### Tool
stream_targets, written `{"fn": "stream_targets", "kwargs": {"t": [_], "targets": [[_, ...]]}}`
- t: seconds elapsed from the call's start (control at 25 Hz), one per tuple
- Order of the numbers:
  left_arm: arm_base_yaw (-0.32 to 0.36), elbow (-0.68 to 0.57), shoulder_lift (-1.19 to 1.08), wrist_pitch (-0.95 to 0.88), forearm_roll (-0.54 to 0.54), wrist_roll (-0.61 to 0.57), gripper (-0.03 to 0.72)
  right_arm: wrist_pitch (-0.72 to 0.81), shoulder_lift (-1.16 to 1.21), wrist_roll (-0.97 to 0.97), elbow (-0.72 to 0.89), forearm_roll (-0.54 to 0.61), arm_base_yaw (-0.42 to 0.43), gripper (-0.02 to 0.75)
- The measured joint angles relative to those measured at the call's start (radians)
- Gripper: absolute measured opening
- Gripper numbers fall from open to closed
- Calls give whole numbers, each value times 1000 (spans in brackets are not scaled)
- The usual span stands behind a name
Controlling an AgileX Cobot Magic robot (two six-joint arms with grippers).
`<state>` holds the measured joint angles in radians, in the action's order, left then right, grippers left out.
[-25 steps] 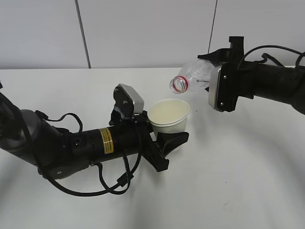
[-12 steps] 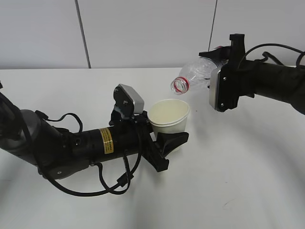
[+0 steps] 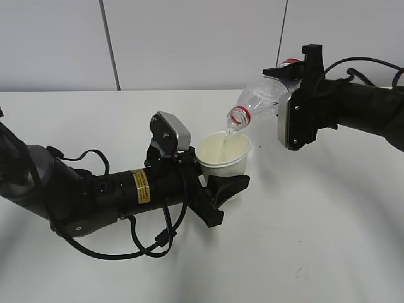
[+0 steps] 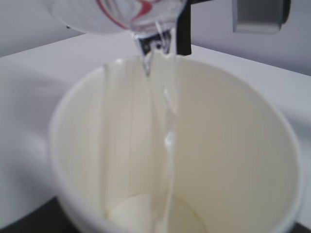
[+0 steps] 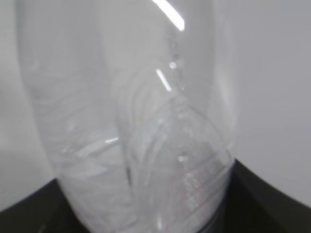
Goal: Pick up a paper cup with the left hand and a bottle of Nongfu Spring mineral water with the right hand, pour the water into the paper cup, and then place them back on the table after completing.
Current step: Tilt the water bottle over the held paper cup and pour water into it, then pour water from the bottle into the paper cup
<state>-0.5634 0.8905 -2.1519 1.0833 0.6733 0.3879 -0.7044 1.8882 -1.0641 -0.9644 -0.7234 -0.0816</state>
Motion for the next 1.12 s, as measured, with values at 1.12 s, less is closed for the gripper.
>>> {"fn": "stream_targets", "kwargs": {"t": [1.12], "targets": [[0, 0, 0, -8, 0, 0, 393, 0, 0, -39, 0, 29, 0, 468]]}}
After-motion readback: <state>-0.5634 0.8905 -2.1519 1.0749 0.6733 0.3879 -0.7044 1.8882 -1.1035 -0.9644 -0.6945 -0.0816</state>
